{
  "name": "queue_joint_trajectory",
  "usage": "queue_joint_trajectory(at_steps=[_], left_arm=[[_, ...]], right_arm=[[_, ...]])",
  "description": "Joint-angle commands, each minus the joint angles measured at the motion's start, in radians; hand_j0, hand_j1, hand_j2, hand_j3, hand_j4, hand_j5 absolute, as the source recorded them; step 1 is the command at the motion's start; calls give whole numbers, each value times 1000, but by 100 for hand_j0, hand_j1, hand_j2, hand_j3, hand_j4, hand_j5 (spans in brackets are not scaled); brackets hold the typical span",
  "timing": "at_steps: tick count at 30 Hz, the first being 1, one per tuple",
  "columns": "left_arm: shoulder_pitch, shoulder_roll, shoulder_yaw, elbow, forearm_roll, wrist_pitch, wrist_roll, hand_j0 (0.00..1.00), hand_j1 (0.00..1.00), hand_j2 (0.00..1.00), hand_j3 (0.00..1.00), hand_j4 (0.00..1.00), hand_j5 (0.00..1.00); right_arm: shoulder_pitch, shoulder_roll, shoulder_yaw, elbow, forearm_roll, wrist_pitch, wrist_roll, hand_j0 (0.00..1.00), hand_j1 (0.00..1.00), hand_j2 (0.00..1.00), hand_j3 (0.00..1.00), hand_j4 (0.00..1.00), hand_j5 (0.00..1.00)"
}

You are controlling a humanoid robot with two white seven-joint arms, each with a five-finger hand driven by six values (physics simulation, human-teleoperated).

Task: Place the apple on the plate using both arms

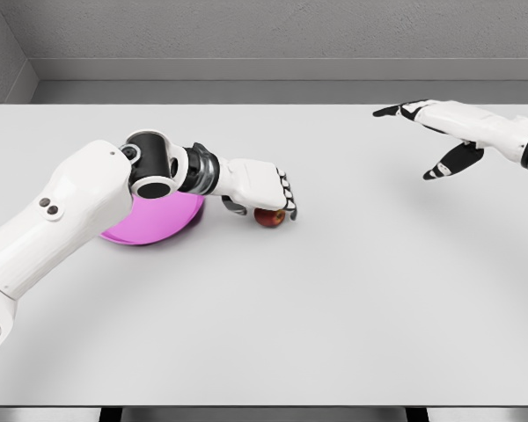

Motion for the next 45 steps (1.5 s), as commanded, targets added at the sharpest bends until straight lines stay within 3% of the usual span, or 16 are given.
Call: queue_joint_trajectory(at_steps=[1,8,10,13,18,23,25,27,30,31,37,41,45], left_arm=[[0,1,0,0,0,2,0,73,73,73,73,73,73],[14,1,-3,0,-1,2,0,71,71,71,71,71,71],[12,4,0,0,-1,2,0,51,51,51,51,51,51],[14,6,0,3,2,2,0,37,37,37,37,37,37],[11,7,11,7,26,2,10,35,35,35,35,35,35],[15,18,95,11,177,2,10,35,35,35,35,35,35],[18,39,107,9,206,2,11,33,33,33,33,33,33],[21,62,135,3,215,2,11,23,23,23,23,23,23],[29,121,181,-6,272,2,11,22,22,22,22,22,22],[43,161,212,-9,293,2,11,21,21,21,21,21,21],[74,355,238,-71,421,2,11,18,18,18,18,18,18],[150,409,288,-60,421,2,10,19,19,19,19,19,19],[166,418,296,-59,416,2,5,23,23,23,23,23,23]], right_arm=[[0,-3,-2,-6,-4,1,0,100,100,100,100,100,100],[0,-3,-5,-8,-4,1,0,100,100,100,100,100,100],[0,-5,-4,-8,-4,1,0,100,100,100,100,100,100],[0,-5,-5,-8,-4,1,0,100,100,100,100,100,100],[0,-5,-4,-8,-4,1,0,100,100,100,100,100,100],[0,-5,-5,-9,-4,1,0,100,100,100,100,100,100],[2,-5,-5,-11,-4,1,0,100,100,100,100,100,100],[2,-5,-4,-11,-4,1,0,100,100,100,100,100,100],[2,-6,-4,-11,-4,1,0,100,100,100,100,100,100],[2,-6,-5,-11,-4,1,0,100,100,100,100,100,100],[5,-6,-5,-14,-4,1,0,100,100,100,100,100,100],[6,-6,-4,-14,-4,1,0,100,100,100,100,100,100],[6,-6,-5,-14,-4,1,0,100,100,100,100,100,100]])
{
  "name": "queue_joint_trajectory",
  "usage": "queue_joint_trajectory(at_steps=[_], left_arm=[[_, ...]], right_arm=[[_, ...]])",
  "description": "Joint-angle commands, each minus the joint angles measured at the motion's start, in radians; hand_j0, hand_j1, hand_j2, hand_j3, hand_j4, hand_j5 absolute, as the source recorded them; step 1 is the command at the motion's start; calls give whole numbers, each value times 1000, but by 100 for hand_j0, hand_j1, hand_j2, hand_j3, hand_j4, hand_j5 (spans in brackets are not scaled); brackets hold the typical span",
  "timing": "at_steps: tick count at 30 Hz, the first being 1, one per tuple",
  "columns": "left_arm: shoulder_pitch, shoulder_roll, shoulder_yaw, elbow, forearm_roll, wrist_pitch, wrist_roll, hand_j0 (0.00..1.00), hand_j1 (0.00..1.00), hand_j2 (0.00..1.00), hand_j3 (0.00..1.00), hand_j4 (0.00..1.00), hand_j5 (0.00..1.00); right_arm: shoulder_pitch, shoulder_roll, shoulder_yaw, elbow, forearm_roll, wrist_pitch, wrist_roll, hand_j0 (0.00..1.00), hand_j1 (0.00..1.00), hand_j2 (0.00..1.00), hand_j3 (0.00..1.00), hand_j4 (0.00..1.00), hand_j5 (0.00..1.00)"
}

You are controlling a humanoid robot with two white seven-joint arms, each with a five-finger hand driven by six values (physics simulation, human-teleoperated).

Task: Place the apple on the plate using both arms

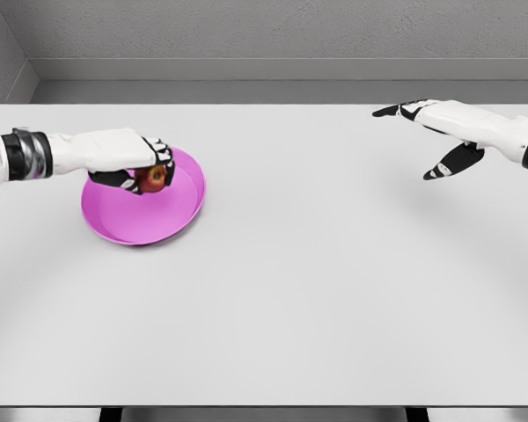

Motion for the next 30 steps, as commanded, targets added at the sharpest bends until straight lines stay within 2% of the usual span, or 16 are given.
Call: queue_joint_trajectory(at_steps=[1,2,7,8,9,11,12,14,17,20,22,30], left_arm=[[3,12,9,0,14,4,-4,38,38,38,38,38,38],[8,11,9,0,11,4,-4,100,100,100,100,100,100],[8,12,16,1,28,4,0,100,100,100,100,100,100],[9,17,35,26,61,4,2,100,100,100,100,100,100],[9,29,39,77,127,4,2,100,100,100,100,100,100],[9,55,41,92,181,4,2,100,100,100,100,100,100],[11,64,39,141,235,4,2,100,100,100,100,100,100],[11,84,44,153,270,4,2,100,100,100,100,100,100],[44,87,101,147,276,4,-3,100,100,100,100,100,100],[46,87,101,152,278,4,-1,100,100,100,100,100,100],[46,87,101,153,278,4,-1,100,100,100,100,100,100],[51,94,104,153,275,4,0,100,100,100,100,100,100]], right_arm=[[0,-1,-1,0,-4,1,0,100,100,100,100,100,100],[-2,-1,-1,0,-4,1,0,100,100,100,100,100,100],[0,-1,1,-17,-4,1,0,100,100,100,100,100,100],[0,-1,1,-17,-4,1,0,100,100,100,100,100,100],[0,-1,-1,-14,-4,1,0,100,100,100,100,100,100],[0,-3,-2,-8,-4,1,0,100,100,100,100,100,100],[0,-3,-4,-10,-4,1,0,100,100,100,100,100,100],[0,-3,-4,-10,-4,1,0,100,100,100,100,100,100],[0,-12,-7,-5,-4,1,0,100,100,100,100,100,100],[0,-29,-22,36,-5,1,0,100,100,100,100,100,100],[43,-30,-82,29,-4,1,0,100,100,100,100,100,100],[44,-29,-82,23,-4,1,0,100,100,100,100,100,100]])
